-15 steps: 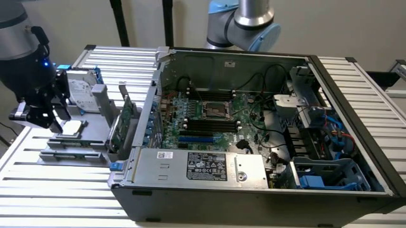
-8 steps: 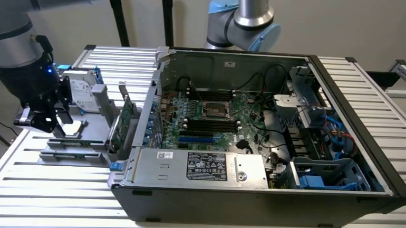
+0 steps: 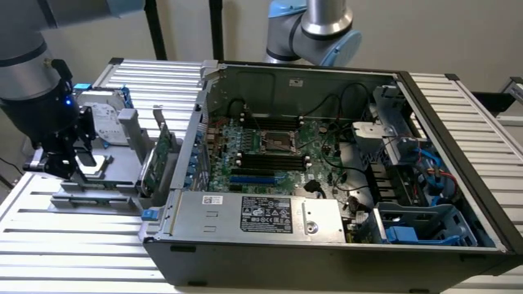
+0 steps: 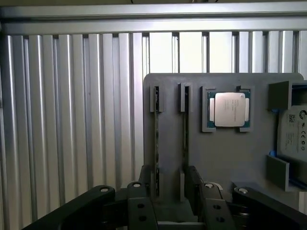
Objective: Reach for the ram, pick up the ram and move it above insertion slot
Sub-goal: 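Pick up the ram and move it above insertion slot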
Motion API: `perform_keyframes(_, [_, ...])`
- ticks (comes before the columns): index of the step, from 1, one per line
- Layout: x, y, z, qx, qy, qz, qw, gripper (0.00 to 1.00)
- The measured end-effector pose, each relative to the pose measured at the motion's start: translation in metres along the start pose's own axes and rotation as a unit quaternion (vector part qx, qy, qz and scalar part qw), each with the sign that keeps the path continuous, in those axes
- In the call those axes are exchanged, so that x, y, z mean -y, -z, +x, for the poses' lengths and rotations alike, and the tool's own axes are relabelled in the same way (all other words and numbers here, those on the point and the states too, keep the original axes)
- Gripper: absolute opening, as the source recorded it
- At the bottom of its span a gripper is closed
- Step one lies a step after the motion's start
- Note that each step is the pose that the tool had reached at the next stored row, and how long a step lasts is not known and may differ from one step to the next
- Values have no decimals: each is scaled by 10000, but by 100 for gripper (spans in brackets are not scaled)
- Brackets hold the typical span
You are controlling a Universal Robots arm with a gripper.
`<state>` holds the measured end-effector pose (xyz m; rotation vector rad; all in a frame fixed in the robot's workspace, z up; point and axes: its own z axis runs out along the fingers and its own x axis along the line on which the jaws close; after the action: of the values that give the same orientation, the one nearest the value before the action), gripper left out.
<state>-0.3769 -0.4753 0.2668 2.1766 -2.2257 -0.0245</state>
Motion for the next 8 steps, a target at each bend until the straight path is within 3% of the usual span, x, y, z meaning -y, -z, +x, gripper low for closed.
perform_keyframes(8, [6,-145,41,0,0,0,10000,42])
